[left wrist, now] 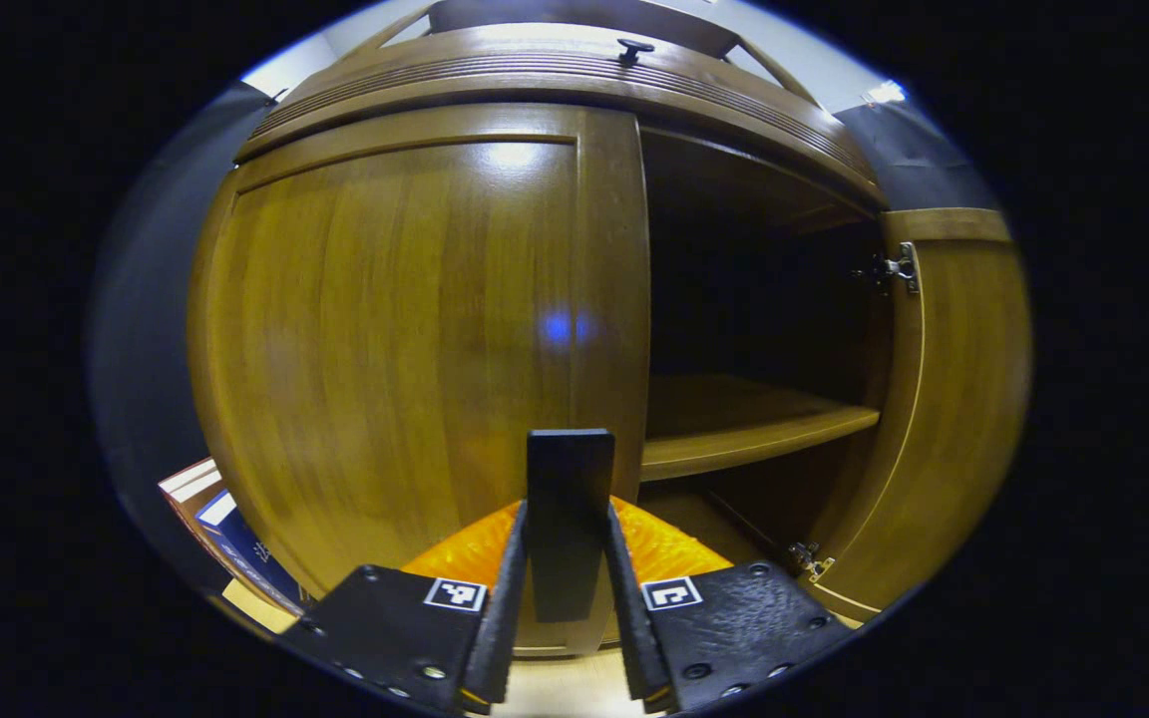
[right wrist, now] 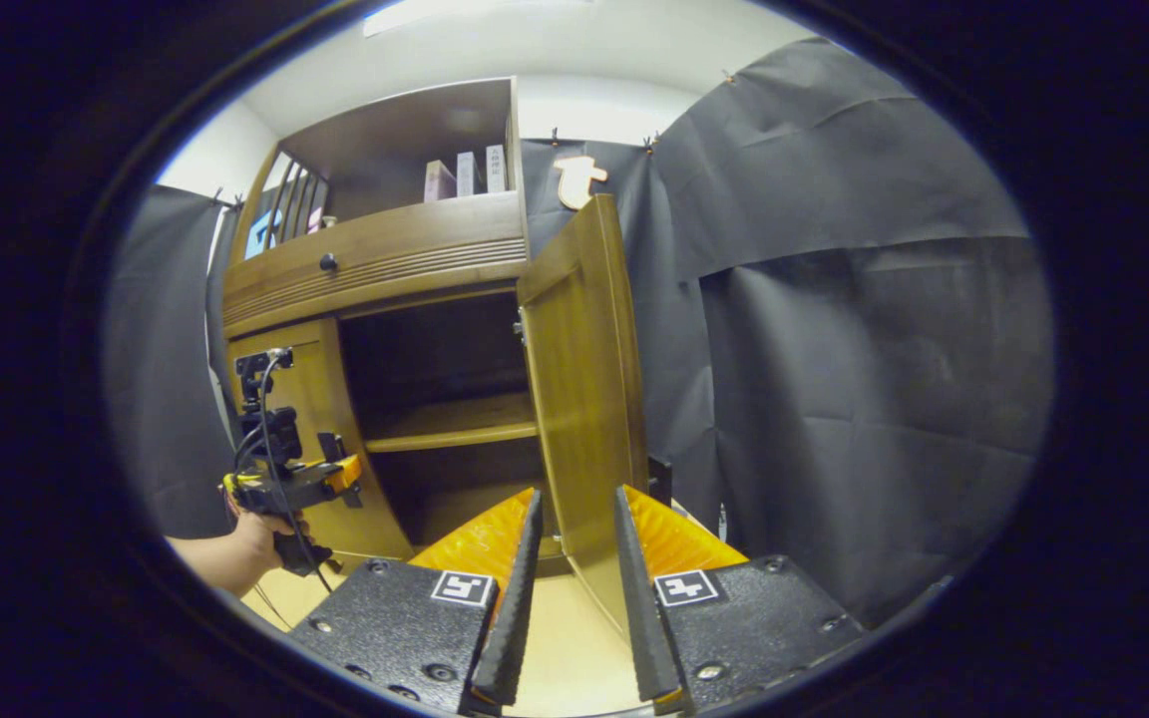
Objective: Open the right door of the double-door shoe cabinet with the right hand, and open the left door with the left hand.
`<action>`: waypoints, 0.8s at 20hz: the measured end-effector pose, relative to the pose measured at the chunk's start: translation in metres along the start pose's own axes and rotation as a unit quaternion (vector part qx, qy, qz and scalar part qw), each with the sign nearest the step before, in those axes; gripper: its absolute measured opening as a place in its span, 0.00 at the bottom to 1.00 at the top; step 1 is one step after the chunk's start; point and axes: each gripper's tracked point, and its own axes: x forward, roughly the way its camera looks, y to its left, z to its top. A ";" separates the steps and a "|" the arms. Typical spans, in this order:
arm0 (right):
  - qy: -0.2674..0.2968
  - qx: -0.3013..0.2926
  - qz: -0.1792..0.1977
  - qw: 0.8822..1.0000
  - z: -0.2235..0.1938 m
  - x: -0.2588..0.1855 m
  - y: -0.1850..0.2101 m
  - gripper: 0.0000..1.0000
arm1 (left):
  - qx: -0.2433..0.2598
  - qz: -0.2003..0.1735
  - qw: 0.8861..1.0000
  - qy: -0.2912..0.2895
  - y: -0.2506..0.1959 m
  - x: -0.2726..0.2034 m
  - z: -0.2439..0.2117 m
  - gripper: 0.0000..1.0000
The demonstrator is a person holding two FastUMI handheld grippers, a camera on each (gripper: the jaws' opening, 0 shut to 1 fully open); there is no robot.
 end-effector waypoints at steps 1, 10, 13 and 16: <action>0.001 -0.001 0.001 1.000 -0.001 0.000 0.000 0.46 | -0.004 -0.002 1.000 0.008 0.000 0.000 -0.004 0.36; 0.012 -0.025 0.031 0.999 -0.005 0.000 0.005 0.48 | -0.001 -0.012 1.000 0.020 -0.001 -0.014 -0.006 0.29; 0.013 -0.036 0.046 0.998 -0.007 0.000 0.008 0.45 | 0.000 -0.009 1.000 0.020 -0.001 -0.023 -0.008 0.30; 0.018 -0.043 0.062 0.997 -0.009 0.001 0.013 0.46 | -0.003 -0.011 1.000 0.022 -0.001 -0.034 -0.010 0.30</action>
